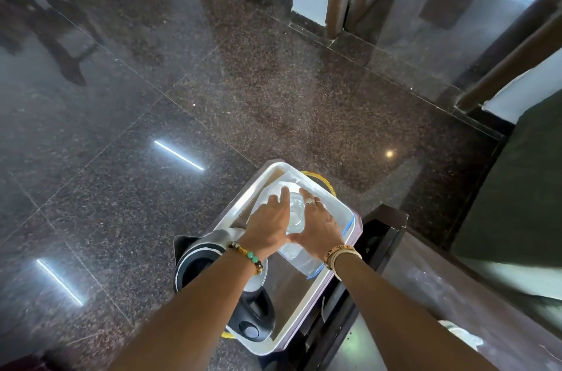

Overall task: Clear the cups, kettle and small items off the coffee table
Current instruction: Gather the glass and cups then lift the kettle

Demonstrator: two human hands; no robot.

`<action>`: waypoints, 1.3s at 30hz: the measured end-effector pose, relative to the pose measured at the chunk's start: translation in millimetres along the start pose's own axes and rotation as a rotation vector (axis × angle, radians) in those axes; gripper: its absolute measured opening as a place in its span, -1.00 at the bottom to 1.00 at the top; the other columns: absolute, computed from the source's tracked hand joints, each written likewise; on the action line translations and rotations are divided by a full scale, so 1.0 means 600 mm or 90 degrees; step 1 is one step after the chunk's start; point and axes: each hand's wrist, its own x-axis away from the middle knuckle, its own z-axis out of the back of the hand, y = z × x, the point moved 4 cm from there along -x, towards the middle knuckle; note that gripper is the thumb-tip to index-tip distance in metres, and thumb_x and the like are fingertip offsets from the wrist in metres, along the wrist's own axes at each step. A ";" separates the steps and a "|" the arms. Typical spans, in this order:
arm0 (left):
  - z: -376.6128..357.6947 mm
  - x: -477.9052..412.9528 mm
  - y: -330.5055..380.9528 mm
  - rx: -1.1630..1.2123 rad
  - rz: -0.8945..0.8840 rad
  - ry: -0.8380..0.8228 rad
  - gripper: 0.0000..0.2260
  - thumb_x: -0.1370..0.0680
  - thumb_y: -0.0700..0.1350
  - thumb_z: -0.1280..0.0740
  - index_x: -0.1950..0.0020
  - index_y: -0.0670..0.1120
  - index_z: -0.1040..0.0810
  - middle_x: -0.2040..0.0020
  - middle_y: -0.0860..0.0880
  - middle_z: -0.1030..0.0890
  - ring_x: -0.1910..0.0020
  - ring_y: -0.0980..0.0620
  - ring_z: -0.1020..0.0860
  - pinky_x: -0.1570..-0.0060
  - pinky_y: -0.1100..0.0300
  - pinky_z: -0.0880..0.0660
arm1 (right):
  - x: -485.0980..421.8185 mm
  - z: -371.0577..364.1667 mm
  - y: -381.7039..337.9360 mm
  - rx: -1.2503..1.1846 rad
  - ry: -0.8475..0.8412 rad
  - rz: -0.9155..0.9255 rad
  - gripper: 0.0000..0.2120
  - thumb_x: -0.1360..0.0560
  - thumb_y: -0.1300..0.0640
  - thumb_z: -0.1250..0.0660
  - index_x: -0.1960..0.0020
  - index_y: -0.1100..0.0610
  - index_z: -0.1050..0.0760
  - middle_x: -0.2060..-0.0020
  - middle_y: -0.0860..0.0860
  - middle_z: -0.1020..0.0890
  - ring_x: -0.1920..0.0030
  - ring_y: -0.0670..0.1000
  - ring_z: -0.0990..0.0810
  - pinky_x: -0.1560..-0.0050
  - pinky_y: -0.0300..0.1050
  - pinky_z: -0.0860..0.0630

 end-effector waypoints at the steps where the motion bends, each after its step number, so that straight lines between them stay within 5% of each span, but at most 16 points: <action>1: -0.001 0.000 0.002 0.001 0.011 0.005 -0.15 -0.43 -0.19 -0.47 -0.54 -0.12 0.00 -0.25 -0.16 -0.43 -0.04 -0.14 -0.60 0.13 0.09 -0.50 | -0.001 -0.004 -0.001 0.005 0.003 0.001 0.07 -0.39 -0.04 -0.56 -0.63 0.10 0.07 -0.59 0.09 -0.17 -0.58 0.09 -0.18 -0.50 0.01 -0.24; 6: 0.015 0.010 0.014 0.003 -0.013 0.051 -0.34 -0.41 -0.24 -0.46 -0.40 -0.10 -0.19 -0.10 -0.10 -0.49 0.05 -0.09 -0.61 0.23 0.16 -0.47 | 0.015 0.008 0.000 0.008 0.073 0.009 -0.04 -0.36 -0.05 -0.56 -0.58 0.10 -0.09 -0.47 0.05 -0.35 -0.44 0.09 -0.40 -0.40 -0.02 -0.40; 10: 0.053 0.055 0.042 0.039 -0.028 0.036 -0.36 -0.40 -0.28 -0.43 -0.37 -0.02 -0.19 -0.12 -0.07 -0.47 0.06 -0.13 -0.60 0.28 0.13 -0.42 | 0.076 0.041 0.002 -0.046 0.092 -0.005 -0.07 -0.32 -0.04 -0.56 -0.55 0.07 -0.15 -0.43 0.02 -0.39 -0.44 0.04 -0.38 -0.42 -0.07 -0.38; 14: 0.112 0.111 0.082 0.125 -0.050 0.045 -0.34 -0.37 -0.23 -0.46 -0.34 0.09 -0.21 -0.06 0.00 -0.49 0.18 -0.04 -0.54 0.41 0.17 -0.39 | 0.149 0.108 -0.008 -0.103 0.141 -0.036 -0.18 -0.22 -0.06 -0.52 -0.39 -0.08 -0.23 -0.12 -0.10 -0.60 -0.17 0.02 -0.61 -0.17 -0.09 -0.55; 18: 0.191 0.183 0.138 0.281 -0.091 0.077 -0.41 -0.27 -0.10 -0.47 -0.25 0.13 -0.35 0.01 0.09 -0.56 0.09 0.07 -0.57 0.11 0.10 -0.60 | 0.234 0.190 -0.028 -0.100 0.175 -0.037 -0.35 -0.16 -0.17 -0.48 -0.13 -0.16 -0.22 0.09 -0.19 -0.55 0.00 -0.01 -0.65 0.06 -0.17 -0.50; 24: 0.271 0.286 0.209 0.409 -0.110 0.094 -0.41 -0.23 -0.18 -0.51 -0.22 0.05 -0.44 -0.01 0.11 -0.58 0.02 0.08 -0.56 0.18 0.30 -0.48 | 0.384 0.296 -0.042 -0.097 0.267 -0.047 -0.26 -0.06 -0.23 -0.46 -0.17 -0.16 -0.26 0.10 -0.17 -0.59 0.08 -0.01 -0.64 0.12 -0.21 -0.44; 30: 0.269 0.378 0.291 0.468 -0.231 0.049 -0.55 -0.23 -0.20 -0.50 -0.09 0.04 -0.59 0.10 0.11 -0.69 0.07 0.12 -0.65 0.07 0.07 -0.63 | 0.545 0.315 -0.025 -0.124 0.402 -0.120 -0.27 -0.04 -0.30 -0.47 -0.13 -0.15 -0.31 0.11 -0.15 -0.64 0.03 -0.02 -0.68 0.04 -0.17 -0.55; 39: 0.216 0.529 0.455 0.423 -0.420 -0.066 -0.54 -0.23 -0.18 -0.49 -0.12 0.04 -0.64 0.06 0.12 -0.71 0.00 0.15 -0.65 -0.01 0.02 -0.62 | 0.808 0.284 0.049 -0.169 0.532 -0.231 -0.17 -0.04 -0.39 -0.43 -0.23 -0.11 -0.37 0.03 -0.12 -0.67 0.01 0.00 -0.68 0.01 -0.15 -0.57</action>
